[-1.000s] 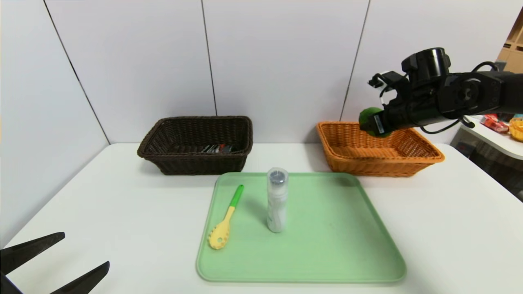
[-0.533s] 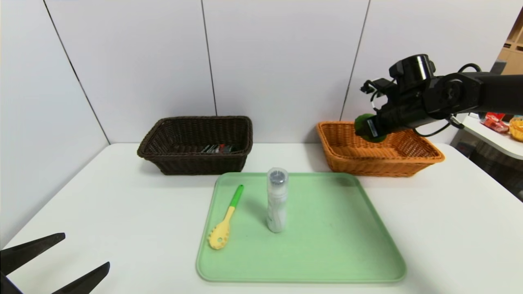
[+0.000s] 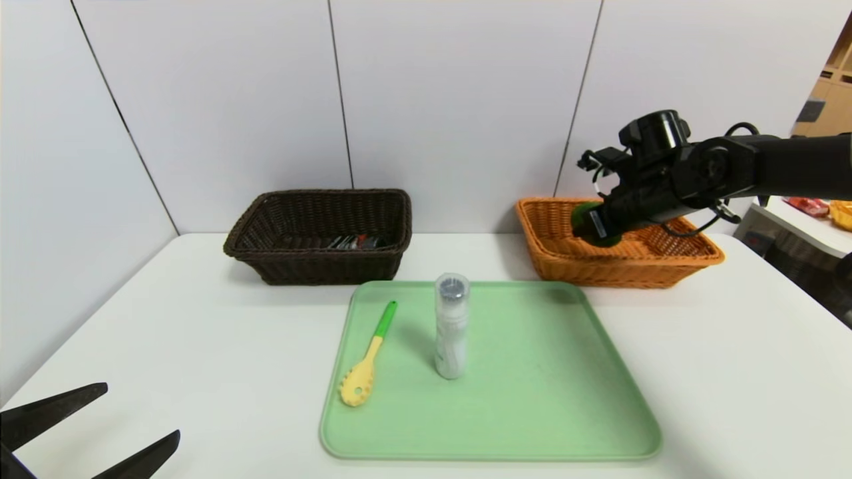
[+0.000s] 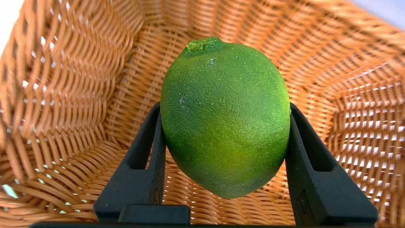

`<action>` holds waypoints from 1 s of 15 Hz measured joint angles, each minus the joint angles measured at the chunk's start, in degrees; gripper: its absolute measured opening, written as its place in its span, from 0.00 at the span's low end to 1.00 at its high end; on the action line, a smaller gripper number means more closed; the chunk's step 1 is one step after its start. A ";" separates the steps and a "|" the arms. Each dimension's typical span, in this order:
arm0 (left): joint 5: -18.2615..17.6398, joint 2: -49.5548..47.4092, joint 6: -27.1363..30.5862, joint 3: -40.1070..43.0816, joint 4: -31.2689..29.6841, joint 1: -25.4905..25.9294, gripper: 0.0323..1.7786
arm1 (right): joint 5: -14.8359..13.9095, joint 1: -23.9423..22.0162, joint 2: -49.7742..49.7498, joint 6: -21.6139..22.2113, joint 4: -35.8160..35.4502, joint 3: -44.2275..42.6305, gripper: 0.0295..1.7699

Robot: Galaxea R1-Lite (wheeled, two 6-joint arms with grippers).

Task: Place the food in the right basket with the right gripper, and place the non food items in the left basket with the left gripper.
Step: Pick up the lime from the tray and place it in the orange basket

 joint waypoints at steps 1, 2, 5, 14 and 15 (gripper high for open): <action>0.02 0.00 0.00 0.06 0.09 0.02 0.95 | 0.00 0.06 0.17 -0.02 -0.13 0.24 0.57; 0.02 -0.05 -0.02 0.11 0.06 0.02 0.95 | -0.02 0.13 0.35 -0.02 -0.24 0.38 0.57; 0.00 -0.13 -0.05 0.50 0.04 0.00 0.95 | -0.04 0.17 0.83 0.00 -0.29 0.49 0.57; -0.06 -0.21 -0.06 0.89 -0.02 -0.06 0.95 | -1.39 -0.63 2.71 -0.17 -2.21 -0.78 0.57; -0.06 -0.18 -0.06 0.89 -0.02 -0.06 0.95 | -1.50 -0.68 2.89 -0.30 -2.19 -0.80 0.59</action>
